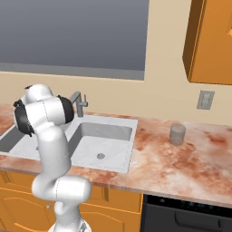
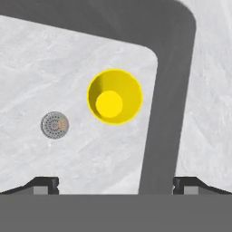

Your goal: Move any existing items from the left basin to the right basin for drying. Then move the glass cup from the counter to the left basin of the sink for washing.

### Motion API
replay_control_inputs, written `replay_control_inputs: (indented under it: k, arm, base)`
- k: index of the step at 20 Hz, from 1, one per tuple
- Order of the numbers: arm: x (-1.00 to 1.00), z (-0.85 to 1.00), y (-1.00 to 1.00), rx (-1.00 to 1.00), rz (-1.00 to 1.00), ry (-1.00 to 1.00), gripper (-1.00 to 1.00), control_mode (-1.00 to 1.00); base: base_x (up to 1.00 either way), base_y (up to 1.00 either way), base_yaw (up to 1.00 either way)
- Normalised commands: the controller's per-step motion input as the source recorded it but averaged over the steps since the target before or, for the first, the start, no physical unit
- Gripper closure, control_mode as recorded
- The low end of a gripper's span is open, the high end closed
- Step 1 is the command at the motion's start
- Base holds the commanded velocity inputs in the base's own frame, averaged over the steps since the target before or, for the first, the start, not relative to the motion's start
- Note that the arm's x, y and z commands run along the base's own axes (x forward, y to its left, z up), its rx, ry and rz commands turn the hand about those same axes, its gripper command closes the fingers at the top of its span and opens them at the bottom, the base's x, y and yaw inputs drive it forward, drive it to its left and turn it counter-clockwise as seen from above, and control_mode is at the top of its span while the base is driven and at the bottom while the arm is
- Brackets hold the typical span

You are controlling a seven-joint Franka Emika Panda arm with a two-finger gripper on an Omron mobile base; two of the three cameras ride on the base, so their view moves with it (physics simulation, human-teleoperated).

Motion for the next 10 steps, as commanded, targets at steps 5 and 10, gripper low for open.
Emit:
replay_control_inputs:
  k: [5, 10]
  arm:
    - [0.25, -0.16, 0.13, 0.00, 0.00, 0.00, -1.00, -1.00]
    - [0.25, -0.20, 0.12, 0.00, 0.00, 0.00, -1.00, -1.00]
  base:
    - [0.00, 0.00, 0.00]
    - [0.00, 0.00, 0.00]
